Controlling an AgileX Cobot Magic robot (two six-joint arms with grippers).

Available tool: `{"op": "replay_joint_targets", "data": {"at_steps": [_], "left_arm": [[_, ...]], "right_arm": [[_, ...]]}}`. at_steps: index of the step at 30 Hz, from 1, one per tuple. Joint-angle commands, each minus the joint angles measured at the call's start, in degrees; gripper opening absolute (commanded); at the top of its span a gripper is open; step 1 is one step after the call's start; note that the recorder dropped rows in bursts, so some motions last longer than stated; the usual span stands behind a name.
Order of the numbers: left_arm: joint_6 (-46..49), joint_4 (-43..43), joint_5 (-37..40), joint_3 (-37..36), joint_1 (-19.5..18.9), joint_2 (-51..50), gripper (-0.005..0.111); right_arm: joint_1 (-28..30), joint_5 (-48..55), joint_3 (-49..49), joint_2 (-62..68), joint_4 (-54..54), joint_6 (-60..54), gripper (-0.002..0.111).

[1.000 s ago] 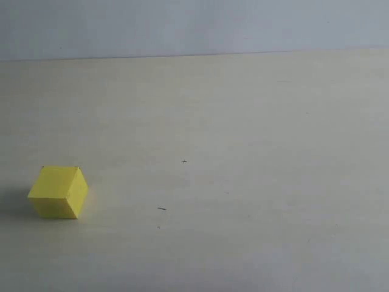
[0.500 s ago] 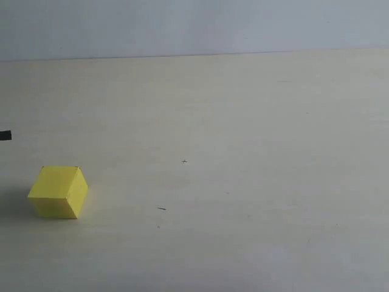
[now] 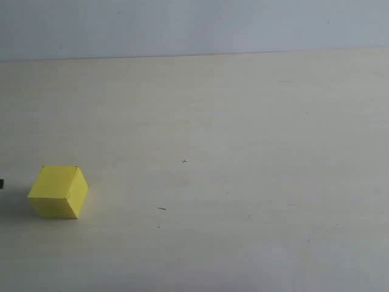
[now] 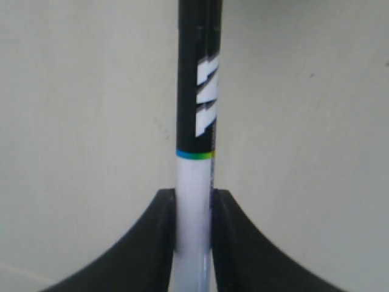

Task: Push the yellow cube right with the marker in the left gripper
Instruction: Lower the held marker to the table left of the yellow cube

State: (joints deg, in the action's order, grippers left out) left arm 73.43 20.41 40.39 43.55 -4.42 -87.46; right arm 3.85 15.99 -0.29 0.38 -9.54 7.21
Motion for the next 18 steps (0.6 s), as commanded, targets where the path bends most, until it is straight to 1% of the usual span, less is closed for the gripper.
{"op": "replay_joint_targets", "data": {"at_steps": [1,10,15,18], "left_arm": [[11.3,-11.9,-0.5,-0.2,-0.2,-2.1,0.0],[11.9,-10.6,-0.2,-0.2,-0.2,-3.9,0.0],[11.9,-7.6,-0.9,-0.2,-1.6,-3.9,0.0],[11.4,-7.6,-1.1,-0.2,-2.5,-3.9,0.0]], "right_arm": [[-0.2,-0.7,0.3,-0.4,0.0,0.1,0.0],[-0.2,-0.7,0.3,-0.4,0.0,0.1,0.0],[-0.2,-0.7,0.3,-0.4,0.0,0.1,0.0],[-0.2,-0.7,0.3,-0.4,0.0,0.1,0.0]]}}
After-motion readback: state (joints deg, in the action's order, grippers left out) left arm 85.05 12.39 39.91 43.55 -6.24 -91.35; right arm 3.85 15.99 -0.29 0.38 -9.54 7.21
